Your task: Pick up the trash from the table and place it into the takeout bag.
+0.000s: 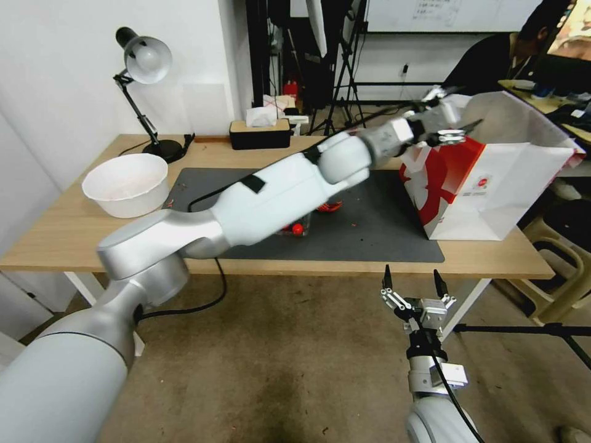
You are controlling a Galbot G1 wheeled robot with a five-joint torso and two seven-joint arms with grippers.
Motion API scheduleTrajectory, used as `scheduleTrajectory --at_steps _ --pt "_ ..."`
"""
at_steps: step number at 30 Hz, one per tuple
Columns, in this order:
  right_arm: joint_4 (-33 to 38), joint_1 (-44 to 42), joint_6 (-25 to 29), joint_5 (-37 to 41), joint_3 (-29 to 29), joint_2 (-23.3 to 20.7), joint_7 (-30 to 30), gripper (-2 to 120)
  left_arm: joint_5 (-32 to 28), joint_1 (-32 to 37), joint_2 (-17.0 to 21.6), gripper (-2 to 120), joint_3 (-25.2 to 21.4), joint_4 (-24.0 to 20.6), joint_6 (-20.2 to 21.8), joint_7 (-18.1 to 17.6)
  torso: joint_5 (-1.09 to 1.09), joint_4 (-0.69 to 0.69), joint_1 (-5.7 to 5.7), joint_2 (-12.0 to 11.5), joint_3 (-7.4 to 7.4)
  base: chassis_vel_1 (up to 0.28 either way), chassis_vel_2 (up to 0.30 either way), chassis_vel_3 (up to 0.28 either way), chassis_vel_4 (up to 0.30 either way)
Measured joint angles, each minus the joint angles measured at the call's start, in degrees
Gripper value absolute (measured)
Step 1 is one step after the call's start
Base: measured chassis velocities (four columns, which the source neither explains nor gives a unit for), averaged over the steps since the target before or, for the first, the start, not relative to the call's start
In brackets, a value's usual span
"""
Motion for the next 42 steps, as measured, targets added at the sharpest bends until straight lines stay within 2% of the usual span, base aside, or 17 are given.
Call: scheduleTrajectory --at_steps 2,3,4,6,9,14,18,23,26,28,30,31,33,37,40,42 --pt "0.1 0.1 -0.1 0.0 -0.1 0.1 0.0 100 -1.1 1.6 3.4 93 -0.9 -2.2 0.8 -1.1 -0.01 0.01 0.00 0.0 0.01 0.000 0.000 0.000 0.000" --pt "0.1 0.1 -0.1 0.0 -0.1 0.1 0.0 100 -1.1 1.6 3.4 93 -0.9 -2.2 0.8 -1.1 -0.01 0.01 0.00 0.0 0.01 0.000 0.000 0.000 0.000" --pt "0.2 0.1 -0.1 0.0 -0.2 0.1 0.0 100 -1.6 2.9 5.7 98 -1.9 -3.8 1.3 -1.8 -0.01 0.01 0.00 0.0 0.00 0.000 0.000 0.000 0.000" --pt "0.2 0.0 -0.1 0.0 -0.3 0.1 0.0 100 -1.7 3.2 6.2 99 -2.2 -4.1 1.4 -2.0 -0.01 0.01 0.00 0.0 0.00 0.000 0.000 0.000 0.000" --pt "0.4 0.0 -0.3 -0.2 -0.5 0.1 -0.2 100 -2.1 8.0 11.9 100 -5.8 -7.9 2.5 -3.7 0.00 0.01 0.00 0.0 0.00 0.000 0.000 0.000 0.000" --pt "0.9 -0.1 -0.6 -0.2 -0.6 0.0 -0.2 100 -3.4 10.6 15.7 100 -7.7 -10.3 3.1 -4.2 0.00 0.01 0.00 0.0 0.00 0.000 0.000 0.000 0.000" --pt "1.2 0.0 -0.9 -0.3 -0.7 -0.2 -0.3 100 -5.0 15.6 21.1 100 -10.9 -14.0 4.0 -4.6 0.03 -0.02 0.00 0.0 0.00 0.000 0.000 0.000 0.000" --pt "1.3 -0.1 -1.0 -0.4 -0.8 -0.2 -0.3 100 -5.0 19.9 24.2 100 -13.9 -16.2 4.3 -4.7 -0.02 -0.01 0.00 0.0 0.00 0.000 0.000 0.000 0.000" --pt "1.4 -0.1 -1.1 -0.6 -0.9 -0.3 -0.3 100 -5.0 26.4 29.2 100 -19.9 -20.3 5.1 -4.8 0.00 0.01 -0.01 0.0 0.00 0.000 0.000 0.000 0.000" --pt "1.4 -0.1 -1.1 -0.7 -0.9 -0.3 -0.3 100 -5.0 26.7 29.5 100 -20.2 -20.5 5.1 -4.8 0.00 0.01 -0.01 0.0 0.00 0.000 0.000 0.000 0.000" --pt "1.5 -0.1 -1.1 -1.0 -1.1 -0.3 -0.3 100 -4.9 30.0 31.9 100 -23.9 -22.6 5.2 -4.8 0.01 0.00 -0.01 0.0 -0.01 0.000 0.000 0.000 0.000" --pt "1.5 -0.1 -1.1 -1.0 -1.1 -0.3 -0.3 100 -4.9 30.0 31.9 100 -23.9 -22.6 5.2 -4.8 0.01 0.00 -0.01 0.0 -0.01 0.000 0.000 0.000 0.000" --pt "1.5 -0.5 -1.1 -1.4 -1.4 -0.2 -0.3 100 -4.8 37.2 35.1 100 -29.4 -26.1 5.5 -4.8 -0.02 -0.01 -0.01 0.0 0.00 0.000 0.000 0.000 0.000" --pt "1.6 -0.7 -1.1 -1.5 -1.5 -0.3 -0.3 100 -4.6 41.5 36.6 100 -32.6 -28.0 5.5 -4.7 0.01 0.00 -0.01 0.0 -0.01 0.000 0.000 0.000 0.000" --pt "1.6 -0.7 -1.1 -1.7 -1.7 -0.3 -0.3 100 -4.3 47.6 38.0 100 -38.3 -30.8 5.4 -4.6 0.02 0.00 -0.02 0.0 -0.01 0.000 0.000 0.000 0.000" --pt "1.6 -0.8 -1.1 -1.8 -1.7 -0.3 -0.3 100 -4.0 49.4 38.4 100 -40.1 -31.5 5.3 -4.6 0.00 0.00 -0.01 0.0 0.00 0.000 0.000 0.000 0.000"
